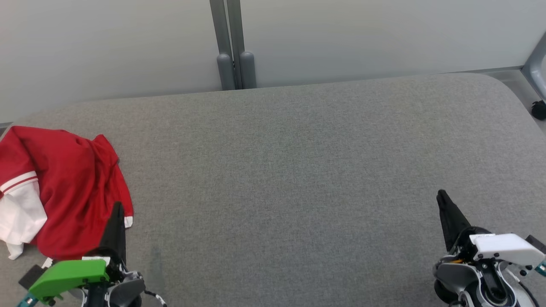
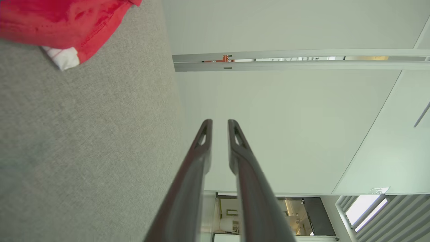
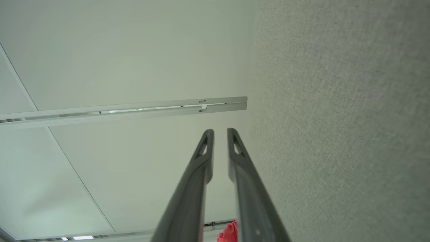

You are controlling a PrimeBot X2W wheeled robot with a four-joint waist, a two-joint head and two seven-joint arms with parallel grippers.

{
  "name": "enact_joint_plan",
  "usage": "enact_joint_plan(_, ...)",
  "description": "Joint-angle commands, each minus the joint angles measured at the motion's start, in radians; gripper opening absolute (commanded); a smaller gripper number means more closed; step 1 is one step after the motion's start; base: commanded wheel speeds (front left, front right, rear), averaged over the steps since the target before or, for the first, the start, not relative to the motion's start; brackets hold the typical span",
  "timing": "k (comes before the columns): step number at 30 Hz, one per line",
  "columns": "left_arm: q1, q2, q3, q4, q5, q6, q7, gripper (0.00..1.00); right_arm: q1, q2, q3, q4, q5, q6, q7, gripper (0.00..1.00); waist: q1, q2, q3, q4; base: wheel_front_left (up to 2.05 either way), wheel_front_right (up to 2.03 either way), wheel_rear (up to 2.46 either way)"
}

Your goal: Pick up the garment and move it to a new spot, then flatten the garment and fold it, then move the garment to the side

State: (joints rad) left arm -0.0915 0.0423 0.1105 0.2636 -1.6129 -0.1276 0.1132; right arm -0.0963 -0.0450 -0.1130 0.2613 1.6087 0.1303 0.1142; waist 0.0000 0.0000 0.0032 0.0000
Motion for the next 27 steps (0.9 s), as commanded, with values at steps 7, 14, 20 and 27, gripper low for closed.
enact_joint_plan(7,0.02,-0.003,-0.023,0.009,0.013,0.0,-0.026,1.0,0.028,0.003,0.014,0.002,-0.004,0.0,-0.024,1.0,0.0,0.0,0.001,0.001,0.0,0.0,0.0)
enact_joint_plan(14,0.026,-0.002,-0.046,-0.001,0.053,0.0,-0.06,1.0,0.04,-0.008,0.035,-0.018,-0.056,0.0,-0.06,1.0,0.0,0.0,0.001,0.001,0.0,0.0,0.0)
enact_joint_plan(20,0.027,-0.001,-0.065,-0.01,0.148,0.0,-0.087,1.0,0.046,-0.019,0.037,-0.048,-0.179,0.0,-0.087,1.0,0.0,0.0,0.0,0.001,0.0,0.0,0.0)
enact_joint_plan(27,0.025,0.0,-0.088,-0.017,0.325,0.007,-0.117,1.0,0.051,-0.036,0.051,-0.086,-0.367,0.0,-0.117,1.0,0.0,0.0,0.0,0.002,0.0,0.0,0.0)
